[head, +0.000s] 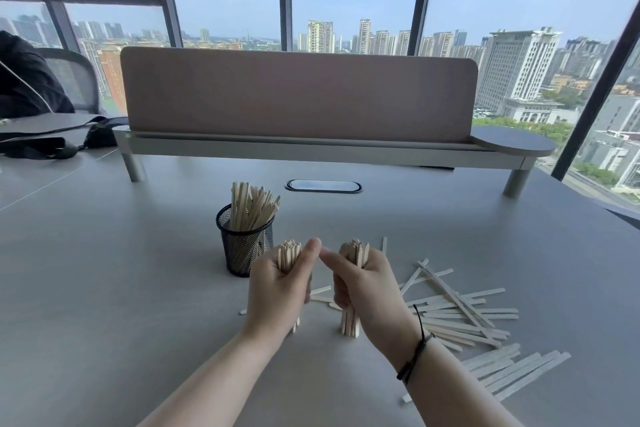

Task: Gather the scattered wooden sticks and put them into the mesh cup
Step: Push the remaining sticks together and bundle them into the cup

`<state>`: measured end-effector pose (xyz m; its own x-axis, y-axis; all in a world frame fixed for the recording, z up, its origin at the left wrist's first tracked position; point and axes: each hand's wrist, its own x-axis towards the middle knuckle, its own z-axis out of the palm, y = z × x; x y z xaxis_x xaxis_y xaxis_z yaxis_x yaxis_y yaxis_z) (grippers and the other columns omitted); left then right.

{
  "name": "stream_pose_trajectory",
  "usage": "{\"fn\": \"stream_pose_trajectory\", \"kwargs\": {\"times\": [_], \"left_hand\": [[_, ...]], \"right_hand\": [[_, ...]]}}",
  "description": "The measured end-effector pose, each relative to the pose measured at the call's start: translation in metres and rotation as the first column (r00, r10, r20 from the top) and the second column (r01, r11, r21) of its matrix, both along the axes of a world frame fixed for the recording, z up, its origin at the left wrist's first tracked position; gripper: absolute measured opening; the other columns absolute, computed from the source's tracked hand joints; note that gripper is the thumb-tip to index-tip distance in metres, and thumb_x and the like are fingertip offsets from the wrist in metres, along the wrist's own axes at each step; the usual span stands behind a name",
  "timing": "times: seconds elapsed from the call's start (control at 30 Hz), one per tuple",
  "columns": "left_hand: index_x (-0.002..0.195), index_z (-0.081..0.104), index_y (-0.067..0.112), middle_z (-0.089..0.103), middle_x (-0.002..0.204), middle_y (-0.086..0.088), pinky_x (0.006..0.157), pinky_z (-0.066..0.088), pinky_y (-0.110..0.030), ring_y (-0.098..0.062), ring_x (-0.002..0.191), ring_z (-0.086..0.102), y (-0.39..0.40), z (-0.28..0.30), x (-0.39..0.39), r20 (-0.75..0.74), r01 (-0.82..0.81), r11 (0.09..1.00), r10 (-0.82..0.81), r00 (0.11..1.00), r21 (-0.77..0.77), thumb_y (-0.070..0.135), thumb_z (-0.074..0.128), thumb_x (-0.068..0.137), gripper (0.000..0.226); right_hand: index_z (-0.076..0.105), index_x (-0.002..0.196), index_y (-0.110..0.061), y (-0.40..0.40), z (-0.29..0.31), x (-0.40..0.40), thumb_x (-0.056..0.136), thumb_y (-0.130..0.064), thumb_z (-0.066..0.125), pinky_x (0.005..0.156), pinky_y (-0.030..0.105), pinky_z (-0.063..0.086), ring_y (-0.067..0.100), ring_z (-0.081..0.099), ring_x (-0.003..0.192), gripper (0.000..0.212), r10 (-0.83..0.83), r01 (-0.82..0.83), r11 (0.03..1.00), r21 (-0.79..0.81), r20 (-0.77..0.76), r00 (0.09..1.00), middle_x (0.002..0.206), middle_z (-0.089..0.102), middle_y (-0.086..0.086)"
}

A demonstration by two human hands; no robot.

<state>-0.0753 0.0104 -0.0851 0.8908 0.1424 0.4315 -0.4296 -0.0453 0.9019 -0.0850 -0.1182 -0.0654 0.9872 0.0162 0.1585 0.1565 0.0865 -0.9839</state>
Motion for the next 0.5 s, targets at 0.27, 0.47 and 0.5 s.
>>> {"fn": "stream_pose_trajectory", "kwargs": {"times": [0.27, 0.47, 0.5], "left_hand": [[0.048, 0.032, 0.02, 0.028, 0.043, 0.0, 0.048, 0.023, -0.033, -0.017, 0.042, 0.023, 0.008, 0.021, 0.002, -0.148, 0.027, 0.993, -0.045, 0.988, -0.118, 0.049, 0.065, 0.079, 0.054], [0.041, 0.027, 0.023, 0.023, 0.038, 0.006, 0.044, 0.021, -0.02, -0.014, 0.036, 0.019, 0.051, 0.103, 0.034, -0.008, -0.022, 0.97, 0.021, 1.0, -0.242, 0.031, 0.059, 0.098, 0.066], [0.04, 0.027, 0.022, 0.025, 0.038, 0.005, 0.043, 0.023, -0.021, -0.015, 0.035, 0.022, 0.058, 0.114, 0.042, -0.009, -0.056, 0.967, 0.055, 0.998, -0.25, 0.031, 0.059, 0.099, 0.067]], "right_hand": [[0.031, 0.041, -0.022, 0.014, 0.005, 0.001, 0.097, -0.024, 0.058, 0.044, 0.024, 0.02, 0.015, 0.021, 0.037, 0.062, 0.059, -0.061, 0.997, -0.045, -0.034, 0.998, 0.039, 0.026, -0.001], [0.027, 0.039, -0.023, 0.053, 0.05, 0.019, 0.095, -0.02, 0.057, 0.044, 0.024, 0.016, 0.014, 0.016, 0.038, 0.063, 0.108, -0.107, 0.987, 0.123, -0.005, 0.994, 0.04, 0.021, -0.003], [0.028, 0.037, -0.023, 0.061, 0.064, 0.025, 0.095, -0.022, 0.056, 0.044, 0.025, 0.016, 0.014, 0.016, 0.037, 0.065, 0.093, -0.095, 0.984, 0.149, 0.024, 0.995, 0.038, 0.022, -0.004]]}}
